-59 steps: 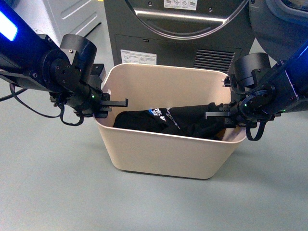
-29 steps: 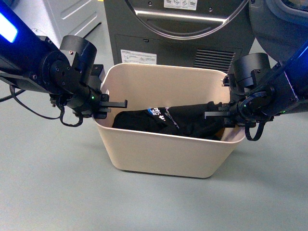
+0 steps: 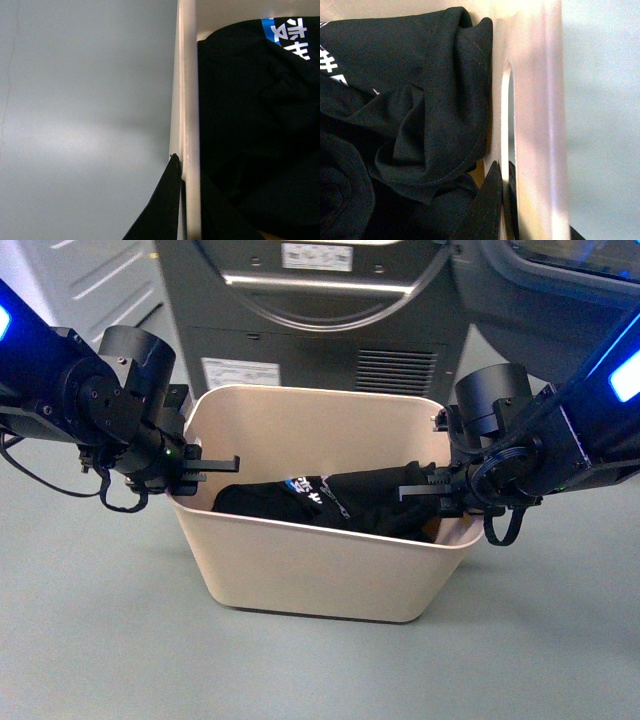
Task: Move hamper under clothes hanger
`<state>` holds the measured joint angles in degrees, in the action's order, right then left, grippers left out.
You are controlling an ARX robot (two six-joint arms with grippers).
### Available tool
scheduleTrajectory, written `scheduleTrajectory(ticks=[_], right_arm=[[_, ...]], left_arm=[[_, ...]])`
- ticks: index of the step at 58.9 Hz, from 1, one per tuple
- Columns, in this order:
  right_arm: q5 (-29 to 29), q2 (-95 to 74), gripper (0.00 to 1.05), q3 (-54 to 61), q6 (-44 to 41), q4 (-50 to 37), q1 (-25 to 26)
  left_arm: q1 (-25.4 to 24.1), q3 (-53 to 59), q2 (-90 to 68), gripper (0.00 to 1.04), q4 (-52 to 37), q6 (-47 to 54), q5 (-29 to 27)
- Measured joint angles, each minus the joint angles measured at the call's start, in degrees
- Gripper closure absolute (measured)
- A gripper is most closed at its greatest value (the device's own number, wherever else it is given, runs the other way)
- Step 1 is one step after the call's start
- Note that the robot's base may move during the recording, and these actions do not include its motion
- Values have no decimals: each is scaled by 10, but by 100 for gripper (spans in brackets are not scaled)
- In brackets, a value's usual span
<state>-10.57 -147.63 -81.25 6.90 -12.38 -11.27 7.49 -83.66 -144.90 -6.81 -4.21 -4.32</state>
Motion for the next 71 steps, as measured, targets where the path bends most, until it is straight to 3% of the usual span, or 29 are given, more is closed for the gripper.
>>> scheduleTrajectory(ticks=[21,71], right_arm=[[-14,5,99,0,-3,-2,29],[-8,7,99,1,-5,-1,21]], left_arm=[[24,-1,3,100,-3,2,13],[16,0,4,100,-3,2,8]])
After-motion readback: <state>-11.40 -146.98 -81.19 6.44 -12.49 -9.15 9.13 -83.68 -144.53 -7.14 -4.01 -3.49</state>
